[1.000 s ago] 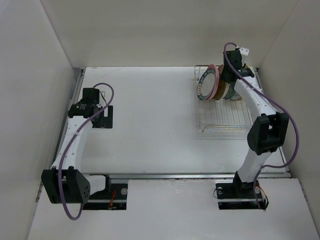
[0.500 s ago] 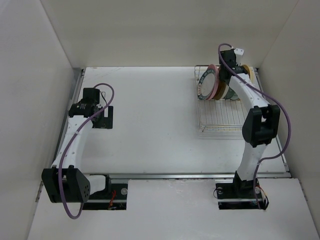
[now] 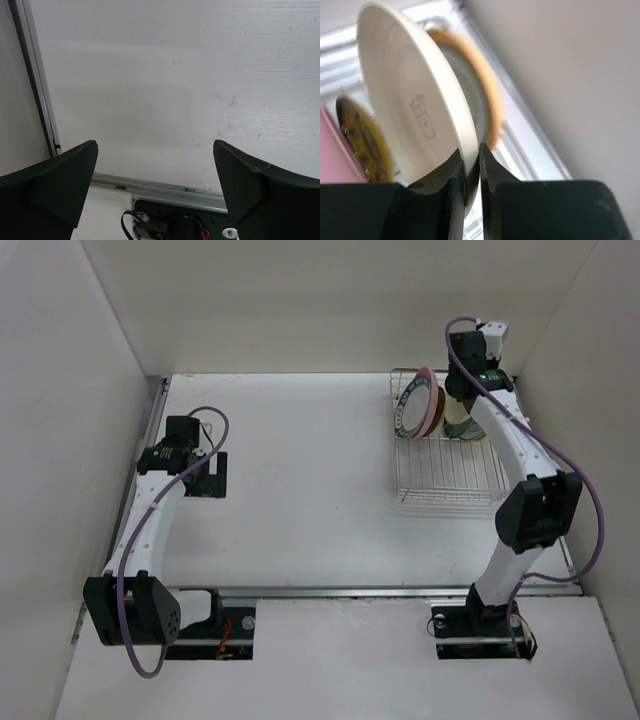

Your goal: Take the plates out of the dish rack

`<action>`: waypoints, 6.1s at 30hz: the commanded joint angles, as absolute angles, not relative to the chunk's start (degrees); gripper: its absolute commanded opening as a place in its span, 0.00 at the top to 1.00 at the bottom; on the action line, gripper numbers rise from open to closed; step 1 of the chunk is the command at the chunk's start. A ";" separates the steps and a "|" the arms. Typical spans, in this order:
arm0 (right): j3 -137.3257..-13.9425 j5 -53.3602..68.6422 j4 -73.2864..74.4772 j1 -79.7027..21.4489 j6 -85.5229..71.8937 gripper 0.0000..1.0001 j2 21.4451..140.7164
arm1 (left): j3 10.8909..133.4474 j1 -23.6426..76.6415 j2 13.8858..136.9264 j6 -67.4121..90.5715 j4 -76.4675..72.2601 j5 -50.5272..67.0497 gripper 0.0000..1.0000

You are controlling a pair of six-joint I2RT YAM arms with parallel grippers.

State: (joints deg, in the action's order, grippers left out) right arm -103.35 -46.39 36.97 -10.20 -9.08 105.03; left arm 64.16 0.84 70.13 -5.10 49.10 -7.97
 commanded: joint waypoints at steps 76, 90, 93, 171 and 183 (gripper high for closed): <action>-86.75 -28.46 37.17 -30.42 -25.31 0.09 78.67 | 97.48 -10.46 125.86 -9.32 61.00 27.52 0.61; -96.67 -17.50 35.51 -5.80 -24.44 0.49 90.86 | 91.50 -10.46 110.76 -5.45 60.21 20.57 0.29; -101.15 -14.24 37.00 -5.10 -23.73 0.46 97.00 | 87.37 -10.46 104.52 -5.98 58.72 19.61 0.29; -89.74 11.70 39.98 -29.53 -13.45 0.49 113.31 | 69.61 -10.46 87.10 -9.84 57.92 14.85 0.27; -99.49 -29.20 43.42 -30.59 -16.35 0.16 87.64 | 69.61 -10.46 87.10 -9.84 57.92 14.33 0.27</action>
